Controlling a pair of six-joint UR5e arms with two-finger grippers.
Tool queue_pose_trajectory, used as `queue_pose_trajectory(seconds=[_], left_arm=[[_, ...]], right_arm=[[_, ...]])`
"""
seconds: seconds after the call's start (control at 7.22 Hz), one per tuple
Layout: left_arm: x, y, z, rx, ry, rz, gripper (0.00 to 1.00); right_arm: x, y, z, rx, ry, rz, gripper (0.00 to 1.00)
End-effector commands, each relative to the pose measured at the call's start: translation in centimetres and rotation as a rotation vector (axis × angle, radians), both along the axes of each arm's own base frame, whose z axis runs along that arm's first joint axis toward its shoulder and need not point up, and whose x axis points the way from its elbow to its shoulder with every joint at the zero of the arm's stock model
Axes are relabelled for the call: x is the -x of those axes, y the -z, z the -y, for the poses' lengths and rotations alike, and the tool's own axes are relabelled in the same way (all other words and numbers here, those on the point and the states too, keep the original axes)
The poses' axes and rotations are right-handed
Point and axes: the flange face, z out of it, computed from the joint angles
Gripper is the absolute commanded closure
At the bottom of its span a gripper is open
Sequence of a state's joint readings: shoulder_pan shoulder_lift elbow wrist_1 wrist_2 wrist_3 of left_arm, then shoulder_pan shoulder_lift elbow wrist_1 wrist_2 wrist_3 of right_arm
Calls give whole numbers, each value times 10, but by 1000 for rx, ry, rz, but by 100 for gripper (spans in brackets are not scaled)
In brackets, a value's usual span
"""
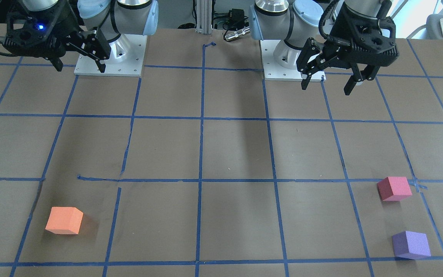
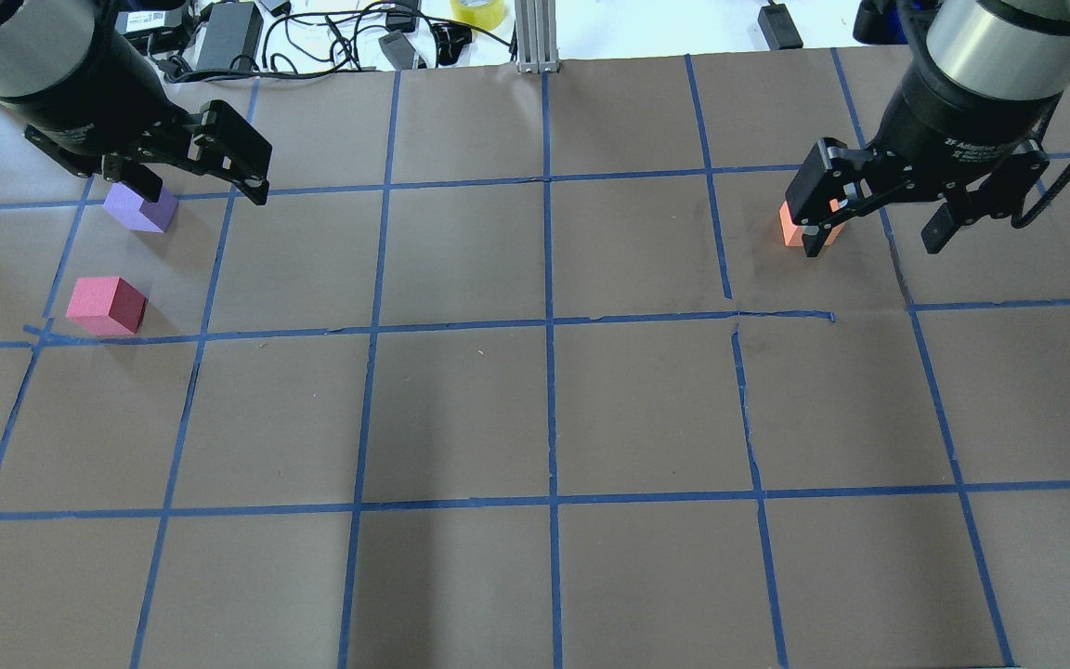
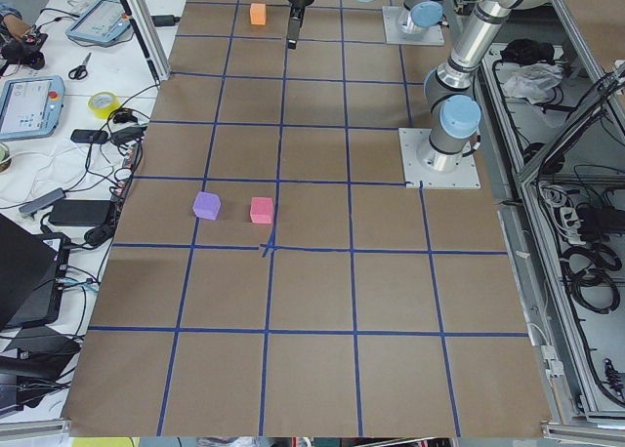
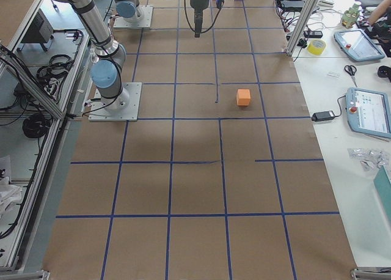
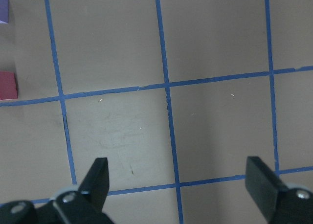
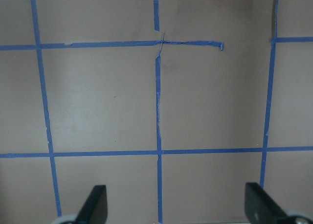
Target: Arrange blocks in a line
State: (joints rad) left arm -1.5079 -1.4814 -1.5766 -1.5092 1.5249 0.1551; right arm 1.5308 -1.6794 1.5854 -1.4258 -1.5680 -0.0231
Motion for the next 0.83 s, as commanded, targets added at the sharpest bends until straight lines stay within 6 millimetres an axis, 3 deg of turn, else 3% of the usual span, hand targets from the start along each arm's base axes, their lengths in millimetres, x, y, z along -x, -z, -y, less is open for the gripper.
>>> queue_pose_trajectory(seconds=[0.0, 0.69], left_arm=[[0, 2, 2, -2, 0, -2, 0], [0, 3, 2, -6, 1, 0, 0]], right_arm=[[-1, 4, 2, -2, 1, 11, 0], [0, 10, 2, -15, -9, 1, 0]])
